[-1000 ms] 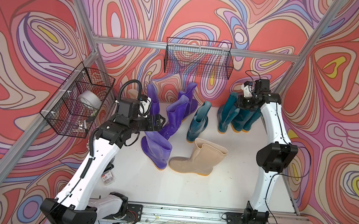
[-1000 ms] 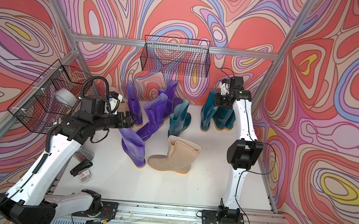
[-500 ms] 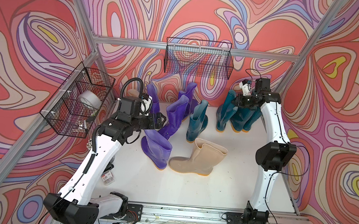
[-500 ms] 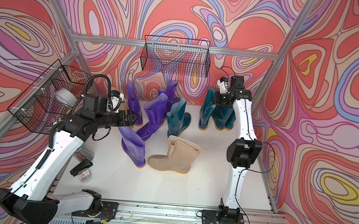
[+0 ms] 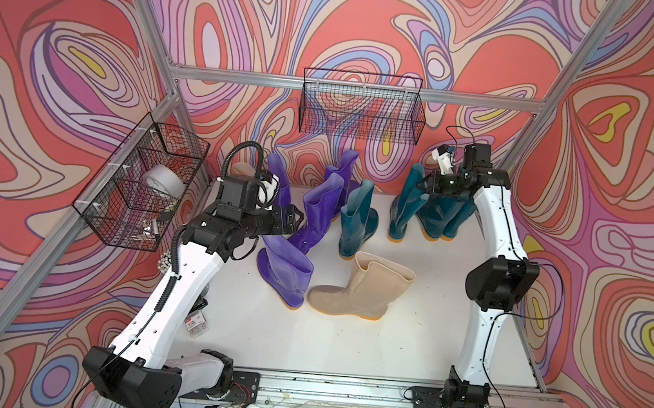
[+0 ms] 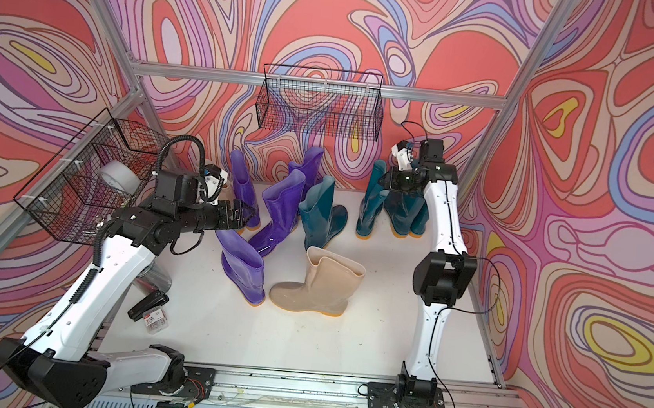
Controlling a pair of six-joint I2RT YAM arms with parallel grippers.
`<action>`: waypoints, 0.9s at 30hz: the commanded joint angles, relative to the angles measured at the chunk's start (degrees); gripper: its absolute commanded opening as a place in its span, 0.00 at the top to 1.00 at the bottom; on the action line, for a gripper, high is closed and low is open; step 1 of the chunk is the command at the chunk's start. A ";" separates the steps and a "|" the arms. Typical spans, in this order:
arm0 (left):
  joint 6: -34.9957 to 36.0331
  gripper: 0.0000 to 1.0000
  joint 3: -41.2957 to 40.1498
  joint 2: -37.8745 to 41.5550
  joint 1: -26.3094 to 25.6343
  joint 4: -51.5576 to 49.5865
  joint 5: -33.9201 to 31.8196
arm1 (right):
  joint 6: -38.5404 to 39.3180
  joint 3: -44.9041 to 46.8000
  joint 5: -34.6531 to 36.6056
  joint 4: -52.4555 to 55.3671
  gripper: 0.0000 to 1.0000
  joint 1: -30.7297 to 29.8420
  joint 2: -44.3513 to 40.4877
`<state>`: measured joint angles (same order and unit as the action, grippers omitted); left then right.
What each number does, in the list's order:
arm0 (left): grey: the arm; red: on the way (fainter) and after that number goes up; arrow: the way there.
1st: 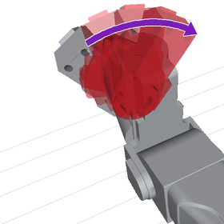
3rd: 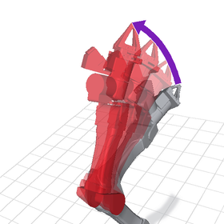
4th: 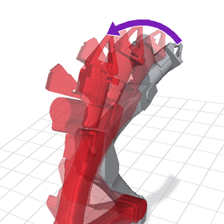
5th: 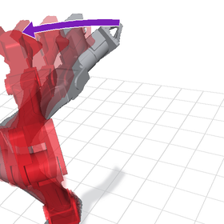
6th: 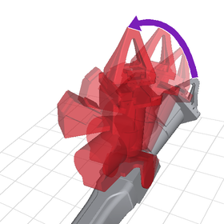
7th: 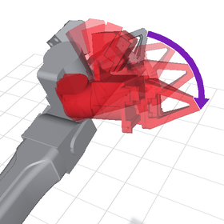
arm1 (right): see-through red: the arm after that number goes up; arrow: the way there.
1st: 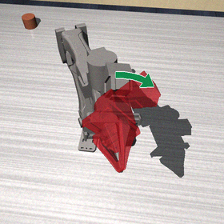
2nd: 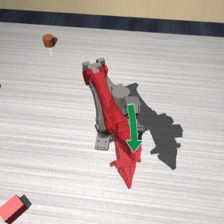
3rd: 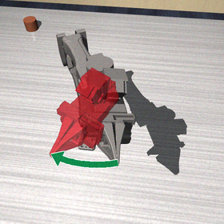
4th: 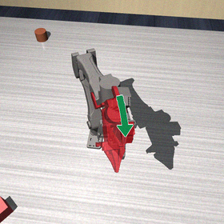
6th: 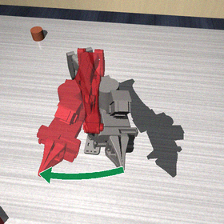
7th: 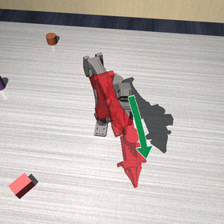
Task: Match and arrange rain boots in pairs
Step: Place the rain boot at the center of the board.
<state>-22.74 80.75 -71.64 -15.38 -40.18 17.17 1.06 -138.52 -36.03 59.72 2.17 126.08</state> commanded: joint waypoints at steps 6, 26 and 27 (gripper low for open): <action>-0.54 0.14 1.73 -1.01 -0.17 0.92 0.58 | 2.30 0.09 -4.83 -4.19 1.00 1.16 0.02; -1.30 0.14 2.93 -2.72 -0.35 1.11 1.15 | -5.44 -4.81 4.78 -4.80 0.52 2.39 0.06; -1.63 0.14 2.92 -2.71 -0.35 1.27 1.20 | -5.05 -4.74 4.98 -5.13 0.49 1.27 -0.88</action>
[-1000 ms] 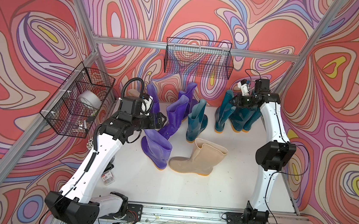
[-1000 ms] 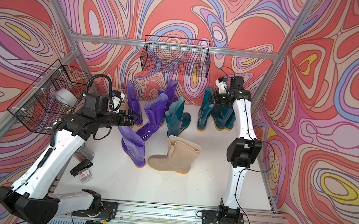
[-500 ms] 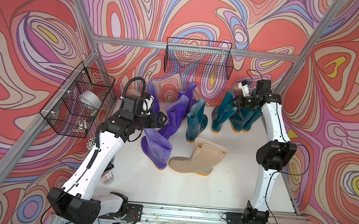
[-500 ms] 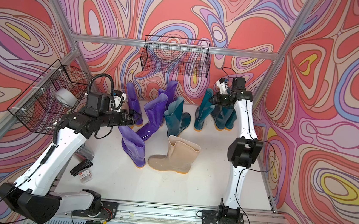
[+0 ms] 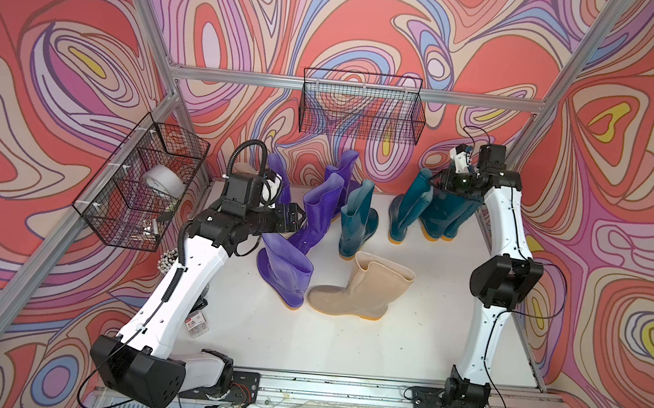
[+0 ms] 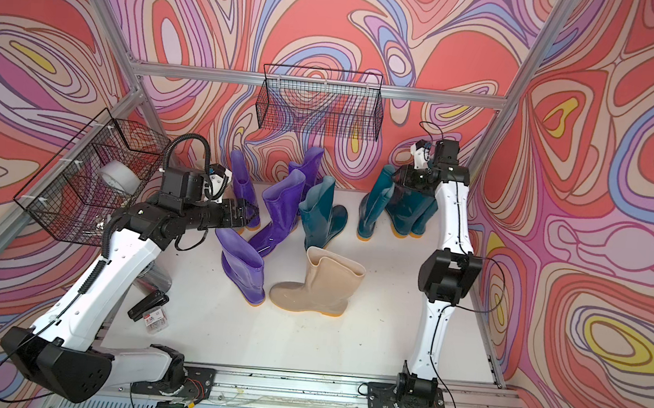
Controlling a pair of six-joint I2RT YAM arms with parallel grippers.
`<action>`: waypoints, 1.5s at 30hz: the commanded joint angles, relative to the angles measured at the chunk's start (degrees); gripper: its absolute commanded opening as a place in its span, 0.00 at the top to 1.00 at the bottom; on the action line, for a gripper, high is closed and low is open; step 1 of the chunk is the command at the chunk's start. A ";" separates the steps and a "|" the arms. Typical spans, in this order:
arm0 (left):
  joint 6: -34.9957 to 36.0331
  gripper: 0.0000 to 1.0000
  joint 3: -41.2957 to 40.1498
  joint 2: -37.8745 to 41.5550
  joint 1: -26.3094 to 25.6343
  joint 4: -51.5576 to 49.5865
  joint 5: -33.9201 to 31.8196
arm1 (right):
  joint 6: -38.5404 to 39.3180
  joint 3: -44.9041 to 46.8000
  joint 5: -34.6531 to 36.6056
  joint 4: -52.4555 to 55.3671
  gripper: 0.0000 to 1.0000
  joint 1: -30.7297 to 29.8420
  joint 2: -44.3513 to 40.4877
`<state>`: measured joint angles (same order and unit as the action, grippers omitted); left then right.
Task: Match and arrange rain boots in pairs
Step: Place the rain boot at the center of the board, then pick up the rain boot at the center of the board.
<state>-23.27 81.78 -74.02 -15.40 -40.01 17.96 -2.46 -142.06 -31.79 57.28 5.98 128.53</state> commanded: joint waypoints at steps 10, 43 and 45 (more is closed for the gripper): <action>-0.38 0.14 0.06 2.79 -0.48 0.41 -1.27 | -14.83 18.84 22.59 -14.33 0.45 -12.24 -22.80; 0.68 0.08 -14.61 18.78 -0.48 4.21 -4.55 | -30.61 24.88 45.69 -9.11 0.02 -41.66 -16.40; 0.79 0.08 -14.75 19.15 -0.51 4.06 -4.41 | -29.30 23.17 48.52 -6.88 0.08 -41.68 -14.78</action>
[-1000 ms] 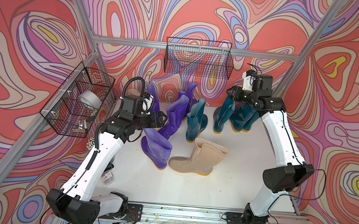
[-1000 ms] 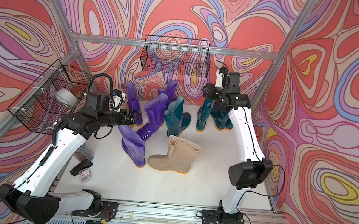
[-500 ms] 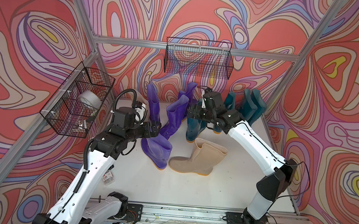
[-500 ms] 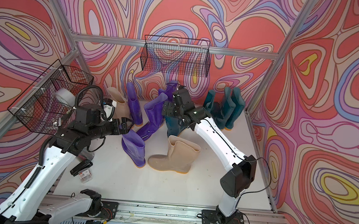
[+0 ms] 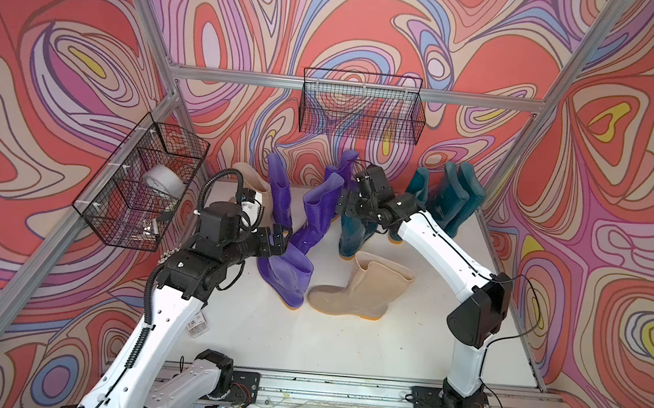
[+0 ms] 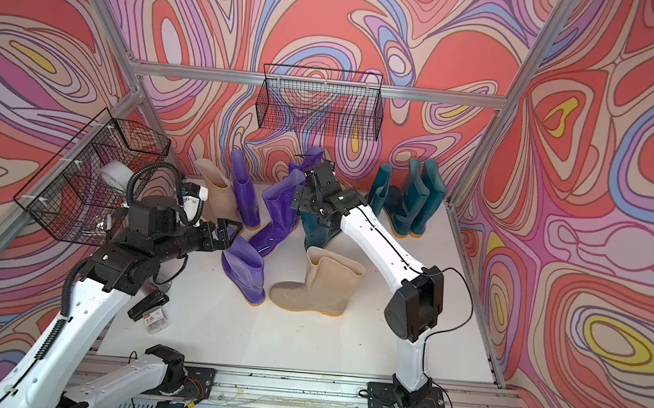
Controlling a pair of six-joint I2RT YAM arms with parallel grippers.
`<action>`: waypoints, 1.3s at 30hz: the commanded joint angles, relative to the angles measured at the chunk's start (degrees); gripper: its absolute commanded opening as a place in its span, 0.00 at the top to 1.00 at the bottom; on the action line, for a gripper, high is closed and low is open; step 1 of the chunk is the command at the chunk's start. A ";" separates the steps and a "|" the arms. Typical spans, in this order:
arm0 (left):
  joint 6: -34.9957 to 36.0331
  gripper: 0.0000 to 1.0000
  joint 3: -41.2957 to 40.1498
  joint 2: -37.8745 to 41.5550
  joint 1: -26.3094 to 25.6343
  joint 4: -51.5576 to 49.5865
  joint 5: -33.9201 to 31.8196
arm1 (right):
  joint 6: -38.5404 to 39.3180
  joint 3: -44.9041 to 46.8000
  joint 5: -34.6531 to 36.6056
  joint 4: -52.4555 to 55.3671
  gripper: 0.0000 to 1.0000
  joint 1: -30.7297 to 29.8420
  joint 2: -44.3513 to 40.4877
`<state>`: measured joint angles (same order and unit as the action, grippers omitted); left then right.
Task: Match and arrange rain boots in pairs
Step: Pick up the rain boot at the center of the board, then pair a pair of rain boots at the center of the board.
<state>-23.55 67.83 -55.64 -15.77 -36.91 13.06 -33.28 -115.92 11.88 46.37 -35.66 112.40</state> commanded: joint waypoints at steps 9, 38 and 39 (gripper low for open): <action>2.06 0.07 -0.35 0.71 -0.13 0.61 0.91 | 9.21 -9.93 10.08 5.66 1.00 0.78 3.26; 0.31 0.09 7.17 -7.89 -0.14 -1.32 3.05 | 10.00 -15.33 -0.99 -0.12 1.00 17.73 10.24; 0.24 0.09 7.91 -8.53 -0.12 -1.84 3.46 | 10.15 -14.54 -0.82 -0.38 1.00 17.71 9.79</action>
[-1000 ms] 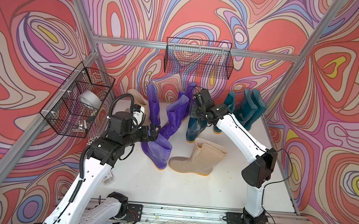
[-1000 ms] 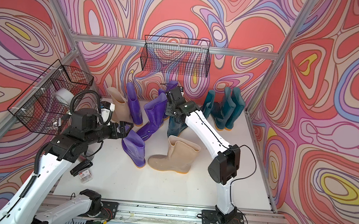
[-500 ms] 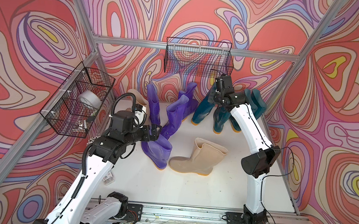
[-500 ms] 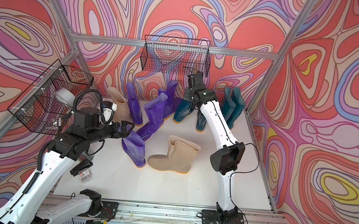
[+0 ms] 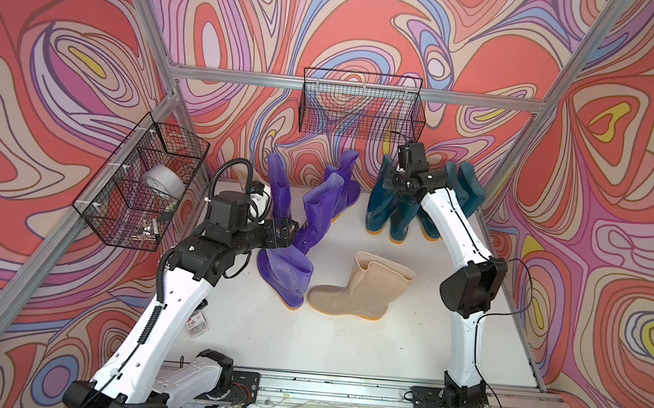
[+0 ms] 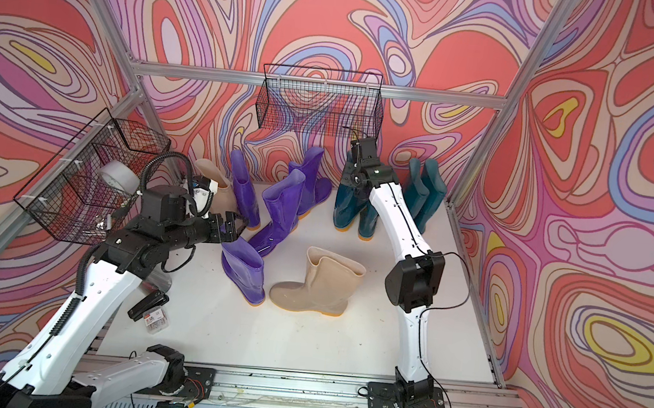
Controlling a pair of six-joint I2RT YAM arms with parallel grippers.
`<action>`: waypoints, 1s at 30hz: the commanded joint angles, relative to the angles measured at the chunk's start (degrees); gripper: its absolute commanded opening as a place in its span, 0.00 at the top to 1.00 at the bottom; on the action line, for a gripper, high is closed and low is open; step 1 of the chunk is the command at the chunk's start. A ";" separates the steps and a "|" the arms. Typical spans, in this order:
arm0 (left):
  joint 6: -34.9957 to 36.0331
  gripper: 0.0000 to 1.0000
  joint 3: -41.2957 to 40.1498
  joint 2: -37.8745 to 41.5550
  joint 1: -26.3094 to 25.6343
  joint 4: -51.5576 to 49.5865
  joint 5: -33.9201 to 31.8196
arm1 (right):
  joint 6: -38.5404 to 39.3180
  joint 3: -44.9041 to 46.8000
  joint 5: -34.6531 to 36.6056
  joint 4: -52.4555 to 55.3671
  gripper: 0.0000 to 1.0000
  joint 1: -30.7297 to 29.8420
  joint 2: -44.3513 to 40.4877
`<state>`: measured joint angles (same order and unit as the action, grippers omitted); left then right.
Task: Match and arrange rain boots in pairs
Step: Pair a pair of rain boots at the center of the board.
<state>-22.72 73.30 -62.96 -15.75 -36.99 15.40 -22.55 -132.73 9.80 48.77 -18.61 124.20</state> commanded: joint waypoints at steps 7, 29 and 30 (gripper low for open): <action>-3.30 0.11 7.10 -5.57 -0.14 -4.86 3.15 | 4.06 9.81 3.53 -4.74 1.00 0.68 -4.80; -8.84 0.15 9.17 -8.46 -4.77 -2.45 -0.07 | 6.17 11.36 -12.24 -5.79 1.00 1.12 -6.60; -8.67 0.15 9.19 -8.43 -4.74 -2.55 0.06 | 5.23 12.78 -13.05 -6.82 1.00 0.99 -7.57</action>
<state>-31.33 81.93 -71.31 -20.32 -39.42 16.40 -15.42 -121.54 -2.70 41.85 -18.09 118.34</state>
